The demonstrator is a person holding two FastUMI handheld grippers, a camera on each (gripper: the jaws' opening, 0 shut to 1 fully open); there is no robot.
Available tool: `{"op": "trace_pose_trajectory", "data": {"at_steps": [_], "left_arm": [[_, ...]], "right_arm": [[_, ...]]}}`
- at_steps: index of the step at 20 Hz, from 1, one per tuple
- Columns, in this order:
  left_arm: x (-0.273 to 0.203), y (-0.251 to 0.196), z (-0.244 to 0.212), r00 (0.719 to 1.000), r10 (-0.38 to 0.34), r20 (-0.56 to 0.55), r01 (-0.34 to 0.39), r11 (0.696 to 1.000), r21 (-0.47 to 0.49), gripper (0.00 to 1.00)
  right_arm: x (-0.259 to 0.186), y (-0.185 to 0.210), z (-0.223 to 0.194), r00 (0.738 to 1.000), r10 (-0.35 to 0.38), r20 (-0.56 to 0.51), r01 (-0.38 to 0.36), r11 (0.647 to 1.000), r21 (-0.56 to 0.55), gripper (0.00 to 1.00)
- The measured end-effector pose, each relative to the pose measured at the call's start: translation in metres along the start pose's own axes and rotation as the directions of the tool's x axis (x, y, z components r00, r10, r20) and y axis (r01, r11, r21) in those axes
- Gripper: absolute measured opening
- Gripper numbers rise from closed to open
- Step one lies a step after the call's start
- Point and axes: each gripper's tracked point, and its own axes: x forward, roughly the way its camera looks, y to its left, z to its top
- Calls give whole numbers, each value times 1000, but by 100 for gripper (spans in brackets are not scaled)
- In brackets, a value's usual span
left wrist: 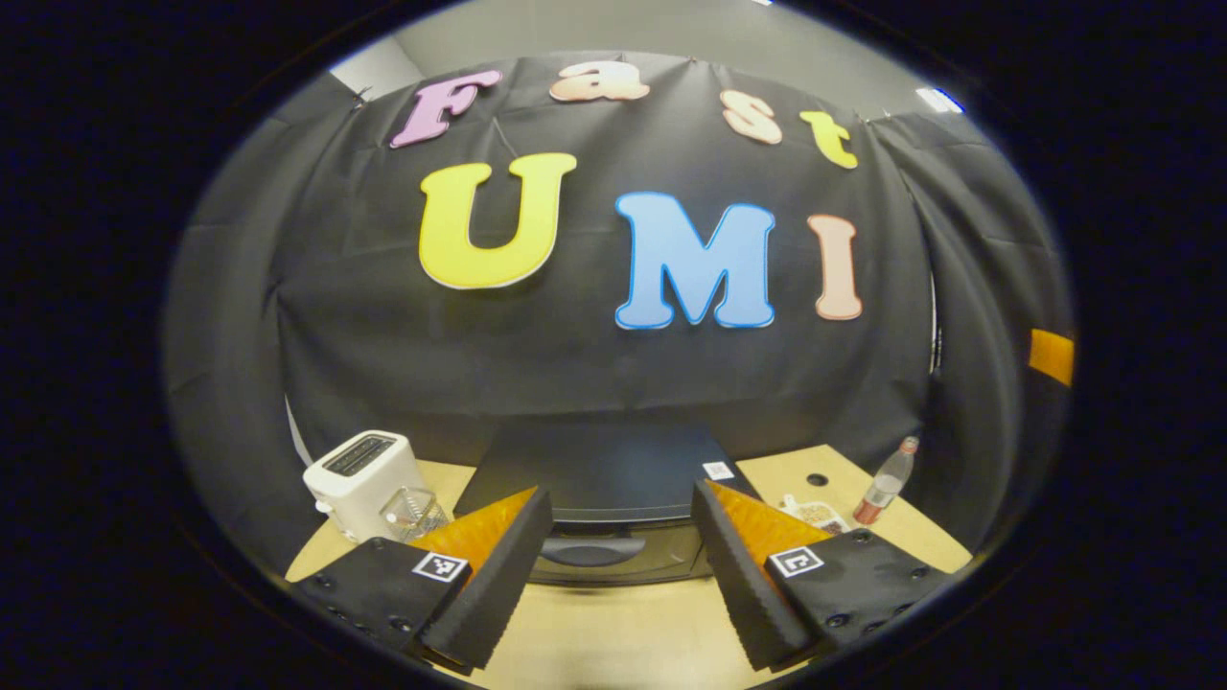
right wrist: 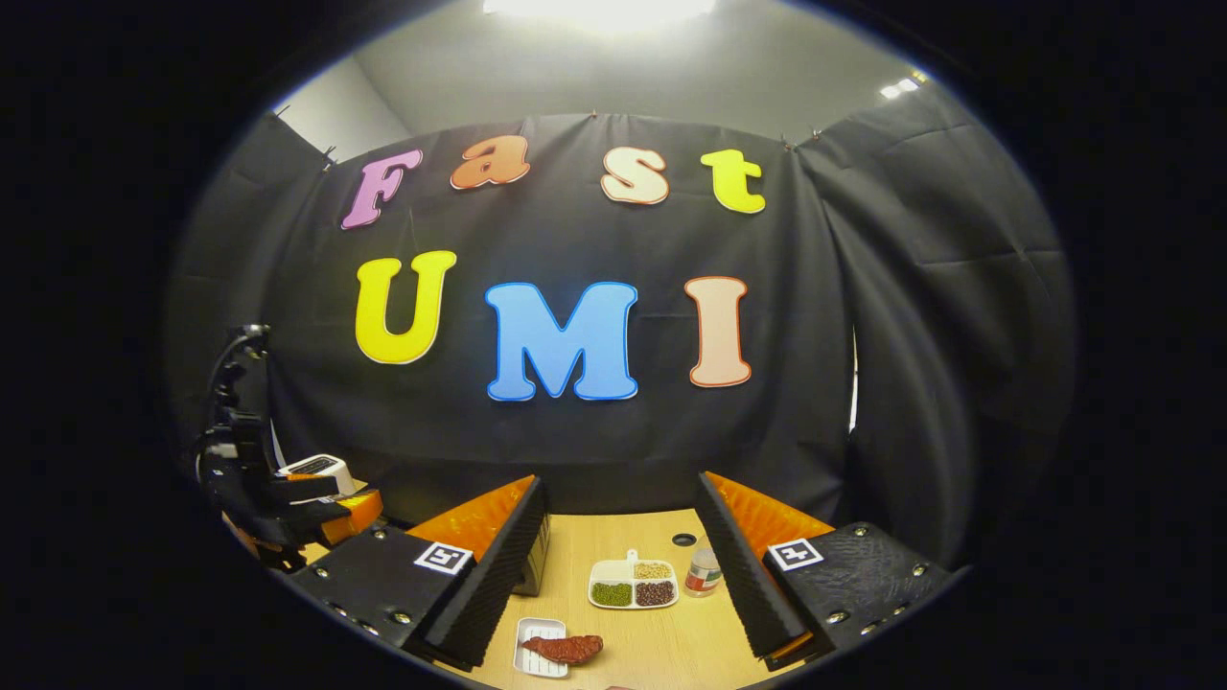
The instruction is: Open the electric oven with the left hand, put the food in, and close the electric oven.
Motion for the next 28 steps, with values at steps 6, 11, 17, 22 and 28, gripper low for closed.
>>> {"op": "trace_pose_trajectory", "data": {"at_steps": [6,11,17,22,28], "left_arm": [[59,14,-44,992,16,-127,-17,1000,-9,95],[90,15,-82,977,16,-214,-17,1000,-3,99],[107,19,-97,978,37,-207,-28,998,47,100],[94,22,-105,979,34,-202,-28,999,30,98],[58,18,-129,972,21,-232,-22,1000,0,100]], "right_arm": [[11,-5,-13,999,-15,-38,15,1000,-22,96],[18,-12,-20,997,-38,-65,38,999,-6,96],[21,-17,-21,996,-56,-67,55,998,-24,96],[17,-17,-19,997,-46,-64,46,999,-11,96],[13,-11,-22,997,-22,-70,22,1000,-1,96]]}}
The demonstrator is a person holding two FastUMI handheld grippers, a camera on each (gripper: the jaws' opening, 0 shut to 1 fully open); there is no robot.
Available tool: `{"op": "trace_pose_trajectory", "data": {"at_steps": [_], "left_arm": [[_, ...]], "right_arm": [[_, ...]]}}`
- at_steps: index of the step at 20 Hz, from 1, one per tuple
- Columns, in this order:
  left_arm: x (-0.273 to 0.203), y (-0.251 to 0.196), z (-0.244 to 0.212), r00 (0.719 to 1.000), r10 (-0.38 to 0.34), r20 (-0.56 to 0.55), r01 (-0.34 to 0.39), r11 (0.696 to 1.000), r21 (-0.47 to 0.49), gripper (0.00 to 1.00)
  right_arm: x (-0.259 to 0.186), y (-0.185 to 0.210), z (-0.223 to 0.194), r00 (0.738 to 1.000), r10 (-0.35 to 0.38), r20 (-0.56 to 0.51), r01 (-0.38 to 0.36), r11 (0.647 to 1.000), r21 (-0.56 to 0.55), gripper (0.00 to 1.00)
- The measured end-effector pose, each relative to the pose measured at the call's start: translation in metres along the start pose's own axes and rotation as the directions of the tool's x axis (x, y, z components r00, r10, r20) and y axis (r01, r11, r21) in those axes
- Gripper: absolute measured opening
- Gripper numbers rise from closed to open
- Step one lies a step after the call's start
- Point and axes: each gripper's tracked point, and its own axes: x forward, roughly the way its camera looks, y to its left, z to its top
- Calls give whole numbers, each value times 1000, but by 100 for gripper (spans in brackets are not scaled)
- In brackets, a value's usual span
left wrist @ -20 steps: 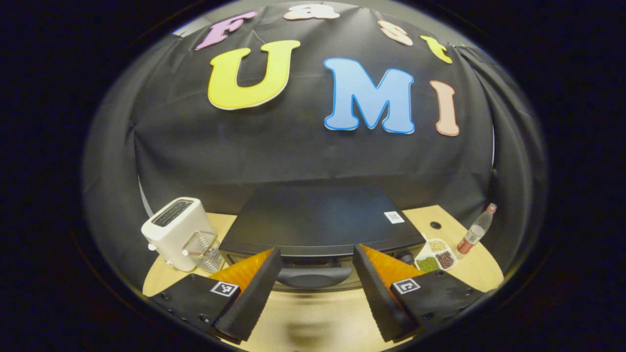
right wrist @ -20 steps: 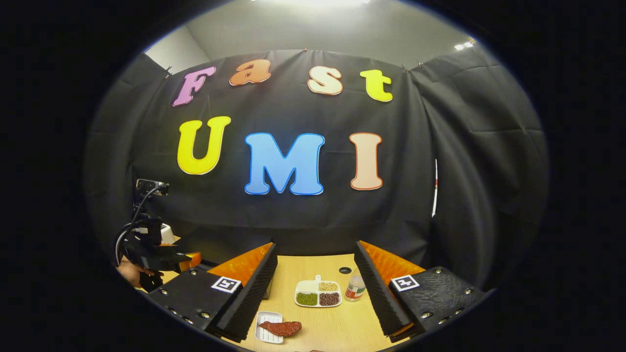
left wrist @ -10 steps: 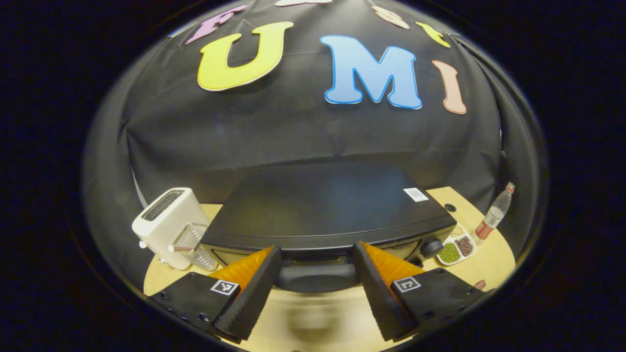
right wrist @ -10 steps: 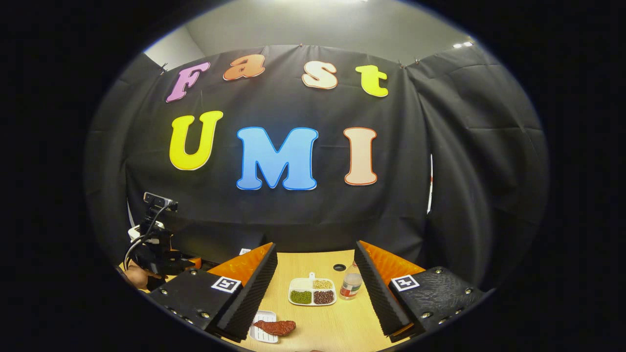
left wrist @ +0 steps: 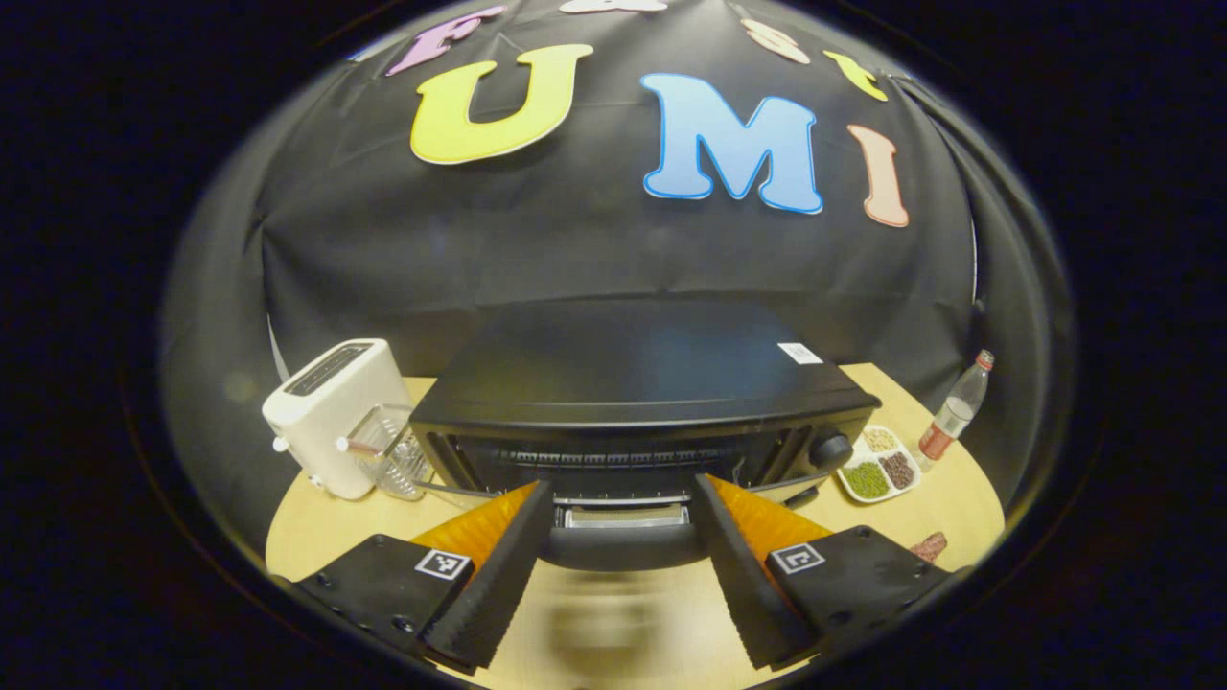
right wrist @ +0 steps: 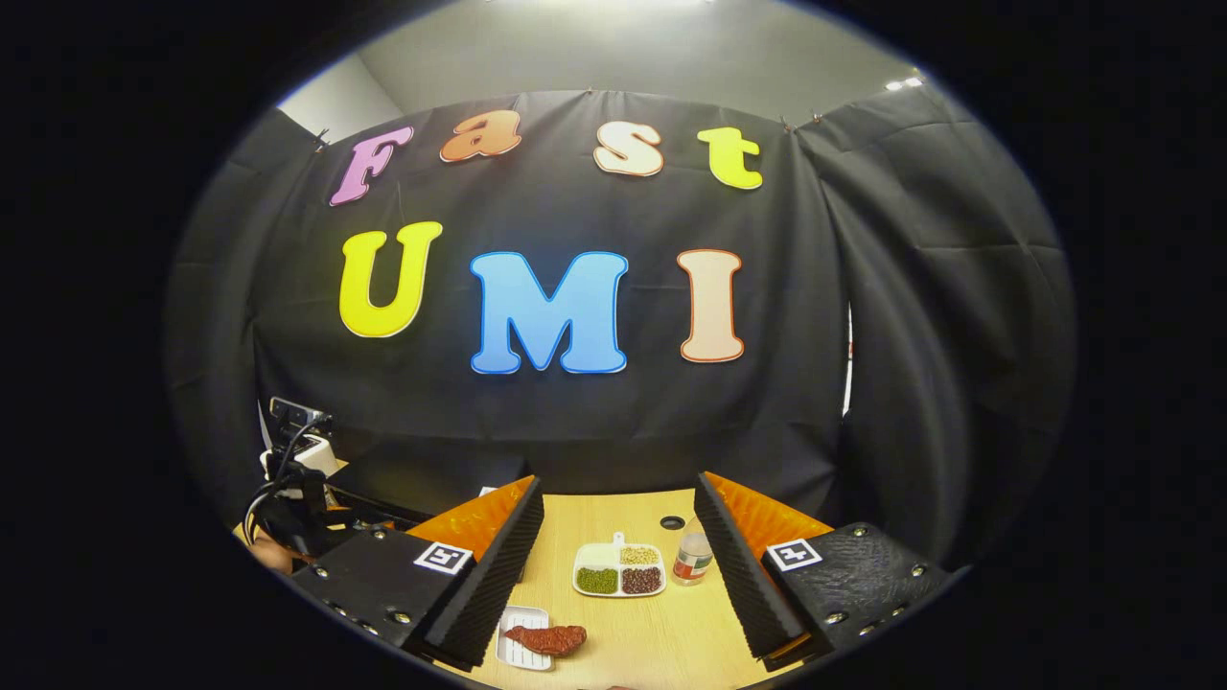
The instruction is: Open the electric oven with the left hand, put the food in, and close the electric oven.
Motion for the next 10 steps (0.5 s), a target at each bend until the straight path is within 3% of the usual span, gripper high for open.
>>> {"op": "trace_pose_trajectory", "data": {"at_steps": [5,6,9,10], "left_arm": [[-18,-4,-36,998,-6,-58,6,1000,5,100],[-21,-3,-42,998,-5,-68,6,1000,11,93],[-26,-5,-59,996,-6,-88,9,999,40,93],[-27,-5,-63,996,-7,-93,11,999,49,98]], "right_arm": [[-1,11,0,1000,28,-3,-28,1000,8,96],[0,13,1,999,35,-4,-35,999,6,96],[-3,19,1,999,48,-3,-48,999,-3,96],[-3,20,1,999,50,-5,-50,999,-6,96]]}}
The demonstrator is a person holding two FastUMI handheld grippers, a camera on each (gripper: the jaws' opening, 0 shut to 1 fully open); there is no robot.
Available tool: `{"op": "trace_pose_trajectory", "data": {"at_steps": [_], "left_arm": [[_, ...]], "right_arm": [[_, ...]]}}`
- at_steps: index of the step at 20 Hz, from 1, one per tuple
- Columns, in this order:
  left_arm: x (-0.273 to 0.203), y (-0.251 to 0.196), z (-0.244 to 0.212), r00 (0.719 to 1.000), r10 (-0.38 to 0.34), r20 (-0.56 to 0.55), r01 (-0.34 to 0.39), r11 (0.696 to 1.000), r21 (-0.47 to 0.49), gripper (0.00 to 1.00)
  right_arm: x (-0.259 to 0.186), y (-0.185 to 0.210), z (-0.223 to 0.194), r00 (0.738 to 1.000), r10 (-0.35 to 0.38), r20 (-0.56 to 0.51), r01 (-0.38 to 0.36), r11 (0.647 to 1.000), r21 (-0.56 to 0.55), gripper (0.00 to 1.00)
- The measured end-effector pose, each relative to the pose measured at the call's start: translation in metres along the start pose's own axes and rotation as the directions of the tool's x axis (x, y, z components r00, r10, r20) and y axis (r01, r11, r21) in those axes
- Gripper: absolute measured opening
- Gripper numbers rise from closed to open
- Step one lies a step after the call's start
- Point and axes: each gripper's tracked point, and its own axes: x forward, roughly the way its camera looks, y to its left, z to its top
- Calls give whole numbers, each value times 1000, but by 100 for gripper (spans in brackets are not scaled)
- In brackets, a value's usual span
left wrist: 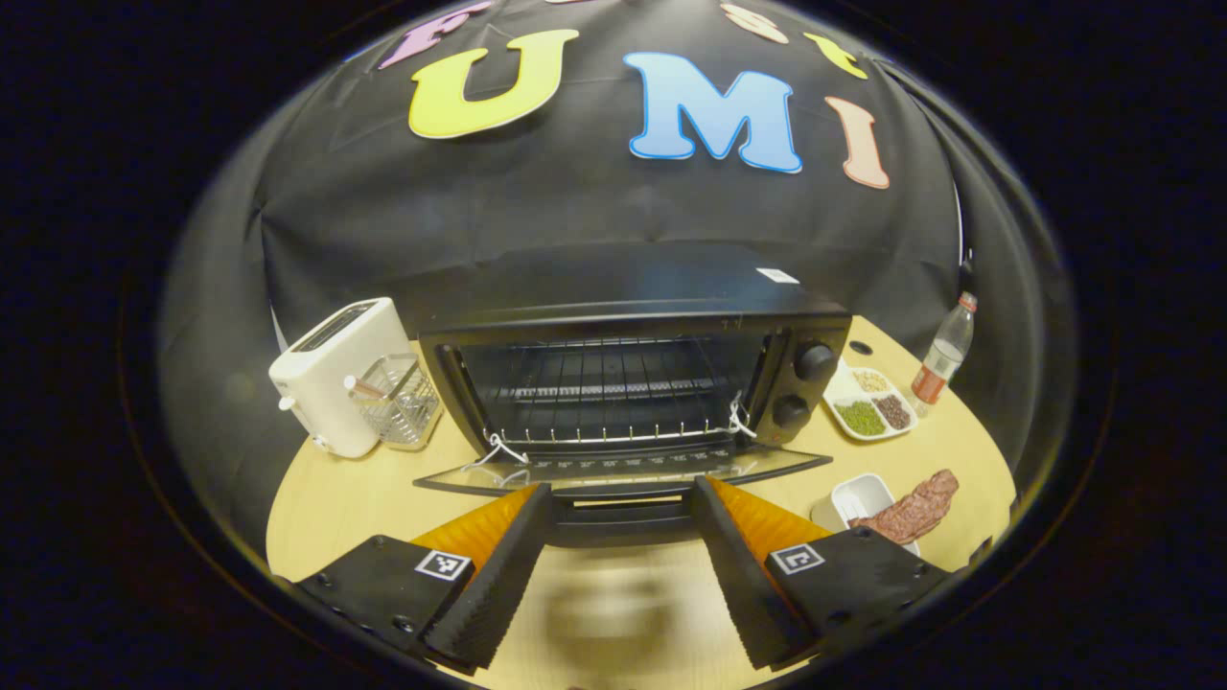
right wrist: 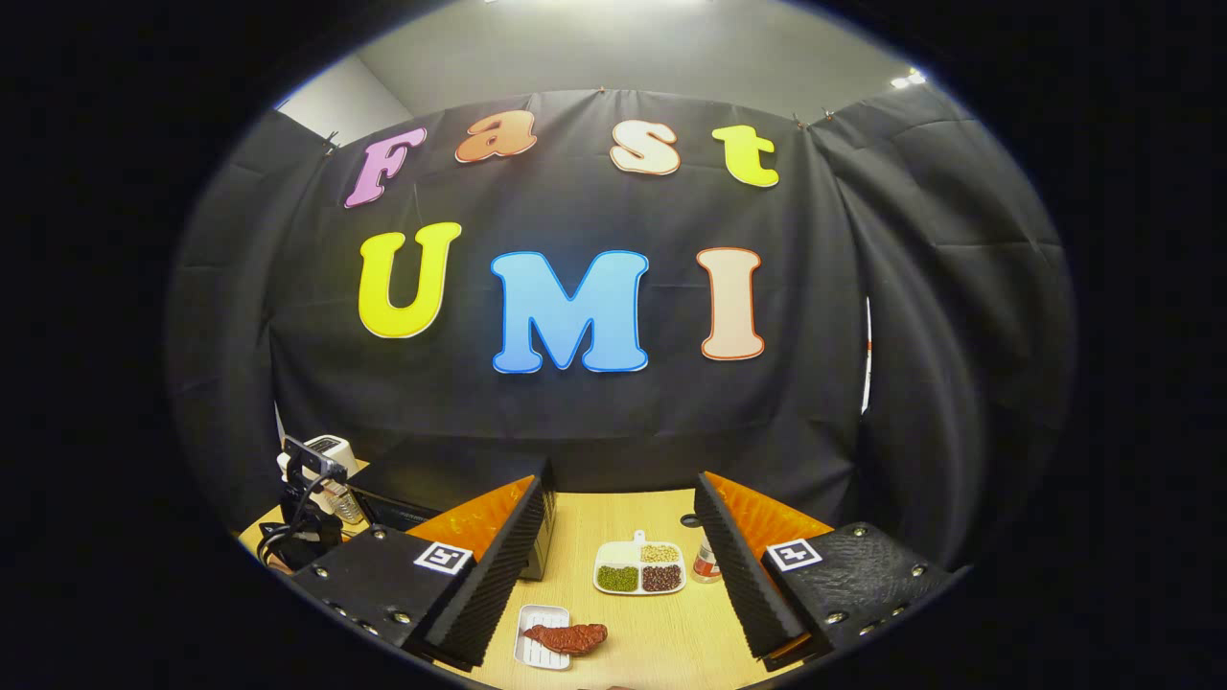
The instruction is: Open the electric oven with the left hand, put the food in, and close the electric oven.
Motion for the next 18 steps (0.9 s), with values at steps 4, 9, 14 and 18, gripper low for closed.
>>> {"op": "trace_pose_trajectory", "data": {"at_steps": [4,9,14,18], "left_arm": [[-2,-3,-23,1000,-2,-30,2,1000,4,92],[-2,-8,-54,997,-29,-77,31,999,32,100],[-39,-4,22,995,-24,98,25,1000,-5,100],[-100,-3,121,950,-13,312,39,996,-77,100]], "right_arm": [[-1,3,-4,1000,2,-15,-2,1000,-4,96],[-2,4,-16,999,1,-43,-2,1000,-25,96],[7,1,-38,994,21,-110,-19,1000,18,92],[23,2,-81,968,94,-231,-65,989,131,96]]}}
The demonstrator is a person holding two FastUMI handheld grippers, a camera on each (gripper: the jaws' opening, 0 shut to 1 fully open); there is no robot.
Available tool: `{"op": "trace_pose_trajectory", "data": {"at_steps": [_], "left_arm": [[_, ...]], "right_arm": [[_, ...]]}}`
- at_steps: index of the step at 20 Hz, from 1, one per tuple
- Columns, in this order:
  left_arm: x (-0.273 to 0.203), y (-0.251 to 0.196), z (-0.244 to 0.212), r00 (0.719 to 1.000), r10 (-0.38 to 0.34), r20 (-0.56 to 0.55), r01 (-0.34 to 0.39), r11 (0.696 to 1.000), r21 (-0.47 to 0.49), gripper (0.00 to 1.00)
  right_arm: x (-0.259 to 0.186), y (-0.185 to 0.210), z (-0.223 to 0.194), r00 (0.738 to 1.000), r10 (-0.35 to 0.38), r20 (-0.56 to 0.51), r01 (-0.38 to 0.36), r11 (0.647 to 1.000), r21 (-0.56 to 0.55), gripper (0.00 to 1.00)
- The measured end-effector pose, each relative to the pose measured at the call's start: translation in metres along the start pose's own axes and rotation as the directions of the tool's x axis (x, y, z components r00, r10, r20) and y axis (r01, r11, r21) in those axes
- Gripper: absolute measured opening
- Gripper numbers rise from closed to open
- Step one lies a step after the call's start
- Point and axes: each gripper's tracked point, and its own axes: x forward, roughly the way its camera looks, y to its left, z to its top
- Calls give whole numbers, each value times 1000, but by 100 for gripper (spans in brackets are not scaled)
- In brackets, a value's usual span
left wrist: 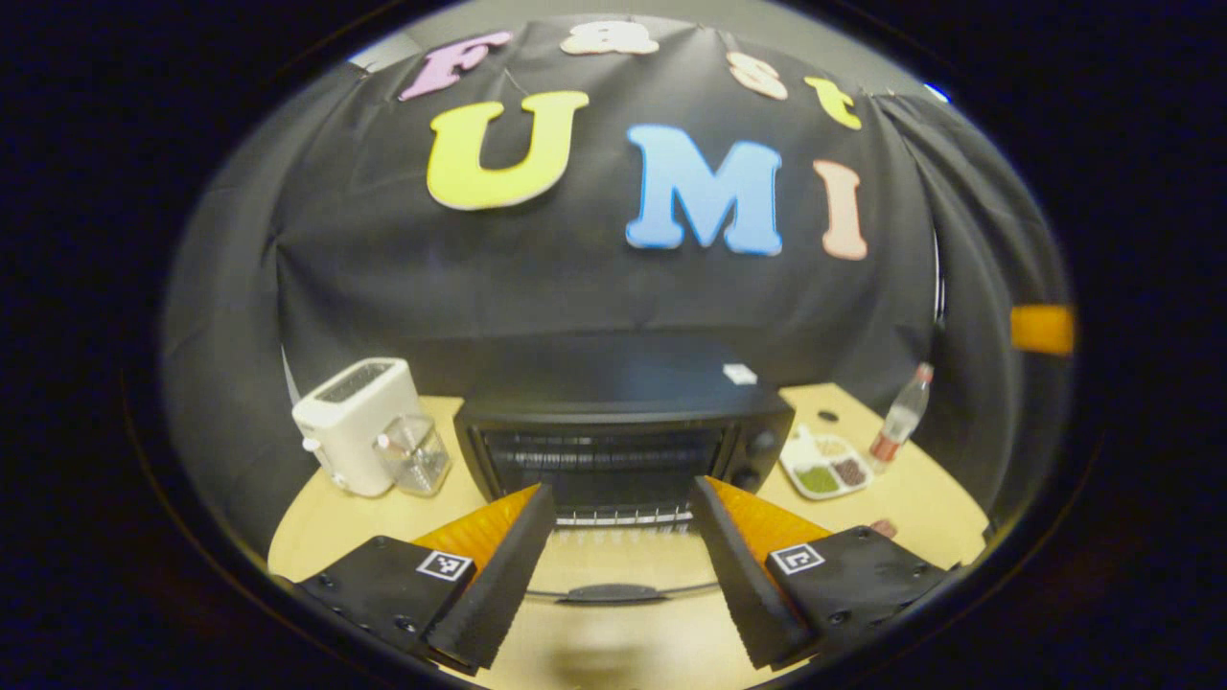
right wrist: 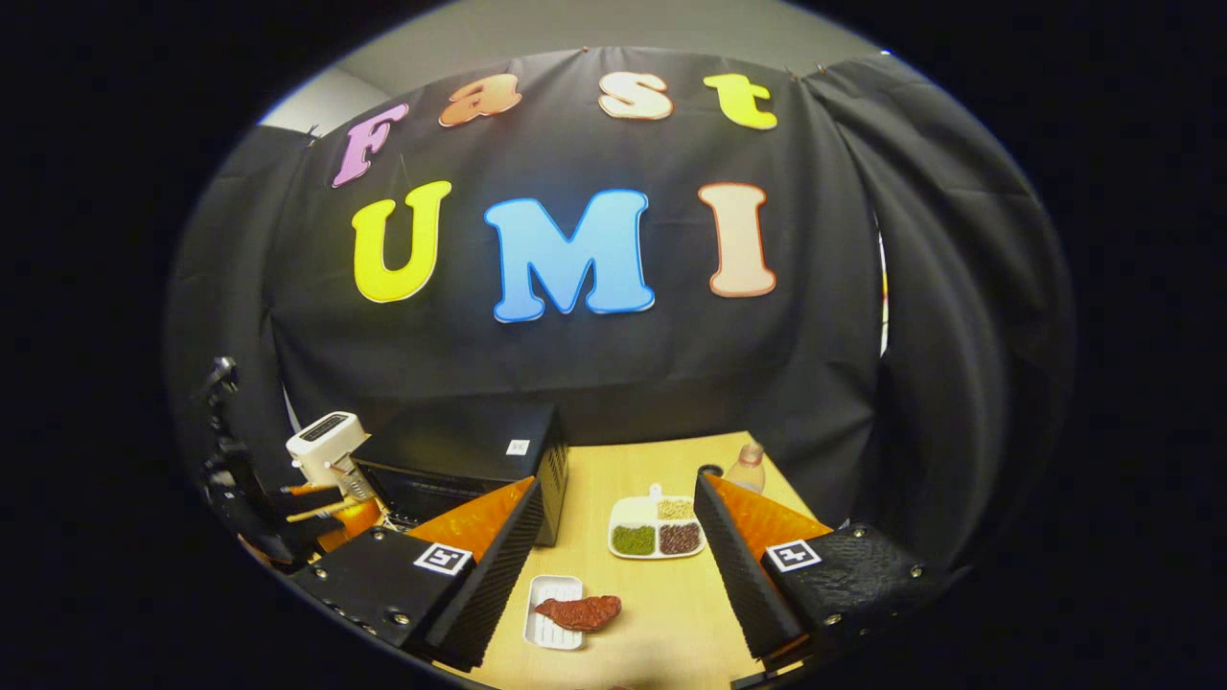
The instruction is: Open the electric oven with the left hand, put the food in, and close the electric oven.
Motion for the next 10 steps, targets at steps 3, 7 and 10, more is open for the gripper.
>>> {"op": "trace_pose_trajectory", "data": {"at_steps": [3,7,10], "left_arm": [[-30,3,92,984,15,179,-13,1000,-17,94],[-79,3,171,944,26,329,-16,999,-34,100],[-104,9,204,914,52,401,-44,999,-31,100]], "right_arm": [[16,-9,-38,988,54,-142,-38,992,117,97],[36,-21,-89,958,101,-268,-27,963,267,98],[46,-18,-128,919,196,-343,-44,913,405,96]]}}
